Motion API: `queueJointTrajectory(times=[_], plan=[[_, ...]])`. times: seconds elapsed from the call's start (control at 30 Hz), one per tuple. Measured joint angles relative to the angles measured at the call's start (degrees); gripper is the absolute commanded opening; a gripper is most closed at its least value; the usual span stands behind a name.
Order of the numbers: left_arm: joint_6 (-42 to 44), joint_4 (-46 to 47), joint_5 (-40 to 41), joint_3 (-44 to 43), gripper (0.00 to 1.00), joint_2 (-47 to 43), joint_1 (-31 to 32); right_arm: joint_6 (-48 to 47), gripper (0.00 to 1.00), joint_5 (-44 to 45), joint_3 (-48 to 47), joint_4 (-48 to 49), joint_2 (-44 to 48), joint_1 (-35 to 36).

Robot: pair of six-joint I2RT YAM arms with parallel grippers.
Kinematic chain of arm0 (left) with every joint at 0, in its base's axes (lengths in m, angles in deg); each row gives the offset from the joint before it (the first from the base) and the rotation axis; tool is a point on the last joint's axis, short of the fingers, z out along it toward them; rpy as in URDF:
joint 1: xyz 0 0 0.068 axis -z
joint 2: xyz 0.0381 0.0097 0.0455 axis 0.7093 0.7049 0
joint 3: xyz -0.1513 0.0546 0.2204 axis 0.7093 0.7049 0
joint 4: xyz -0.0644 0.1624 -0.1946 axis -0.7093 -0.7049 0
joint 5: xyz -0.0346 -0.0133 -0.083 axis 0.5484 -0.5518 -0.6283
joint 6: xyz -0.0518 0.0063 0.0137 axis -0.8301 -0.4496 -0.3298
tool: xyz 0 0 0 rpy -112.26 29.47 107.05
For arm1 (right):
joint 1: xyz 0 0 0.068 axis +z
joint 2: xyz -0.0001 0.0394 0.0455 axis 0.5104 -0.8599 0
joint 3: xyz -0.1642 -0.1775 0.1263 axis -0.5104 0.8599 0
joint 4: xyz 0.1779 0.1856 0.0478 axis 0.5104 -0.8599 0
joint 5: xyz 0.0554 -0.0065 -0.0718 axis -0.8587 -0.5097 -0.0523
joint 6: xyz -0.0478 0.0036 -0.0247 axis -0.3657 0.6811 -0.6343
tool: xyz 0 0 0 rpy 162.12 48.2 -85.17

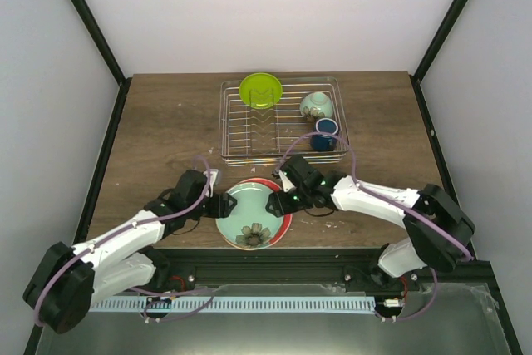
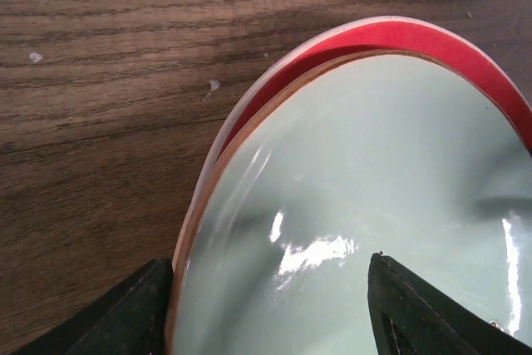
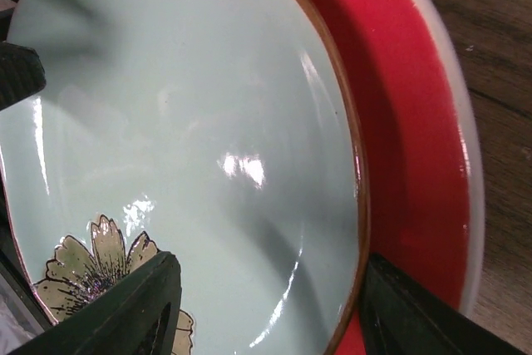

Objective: Load the mixed dishes into the dish rack

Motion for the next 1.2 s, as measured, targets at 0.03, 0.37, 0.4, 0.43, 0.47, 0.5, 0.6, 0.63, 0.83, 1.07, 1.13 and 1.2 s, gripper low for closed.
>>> queueJointTrajectory(times=[0.03, 0.37, 0.4, 0.43, 0.47, 0.5, 0.6, 0.63, 0.83, 1.07, 1.13, 1.2], plan=[[-0.1, 0.0, 0.1, 0.1, 0.65, -0.4, 0.1, 0.2, 0.59, 0.0, 0.0, 0.2, -0.2, 0.2], [-0.6, -0.4, 1.4, 1.6, 0.65, -2.4, 0.0, 2.0, 0.26, -0.5, 1.1, 2.7, -2.4, 1.3], [-0.7, -0.4, 1.7, 1.6, 0.65, -2.4, 0.0, 2.1, 0.24, -0.7, 1.1, 3.0, -2.8, 1.3], [-0.7, -0.5, 1.8, 1.7, 0.65, -2.4, 0.0, 2.3, 0.22, -1.0, 1.2, 3.4, -3.1, 1.3], [-0.7, -0.5, 2.0, 1.8, 0.65, -2.4, 0.0, 2.4, 0.19, -1.3, 1.2, 3.9, -3.6, 1.3], [-0.8, -0.5, 2.1, 1.9, 0.65, -2.4, 0.0, 2.4, 0.17, -1.6, 1.2, 4.4, -4.0, 1.4], [-1.1, -0.5, 1.8, 2.2, 0.65, -2.6, 0.1, 3.2, 0.09, -2.8, 1.4, 6.4, -5.3, 1.4], [-1.2, -0.5, 1.7, 2.2, 0.65, -2.6, 0.2, 3.3, 0.08, -3.2, 1.5, 7.0, -5.7, 1.3], [-1.5, -0.7, 1.9, 2.3, 0.71, -3.0, 0.2, 4.5, 0.01, -4.5, 1.5, 8.8, -6.4, 1.1], [-1.6, -3.2, 2.0, 1.7, 0.76, -5.8, 0.2, 4.4, 0.01, -2.5, 0.6, 6.4, -6.1, 1.4], [-1.4, -5.0, 2.4, 0.9, 0.77, -6.9, 0.2, 4.3, 0.01, -1.3, 0.4, 5.4, -5.6, 1.5], [-1.2, -6.4, 2.8, 0.1, 0.78, -8.2, 0.2, 4.2, 0.01, -0.7, 0.4, 5.0, -5.3, 1.5]])
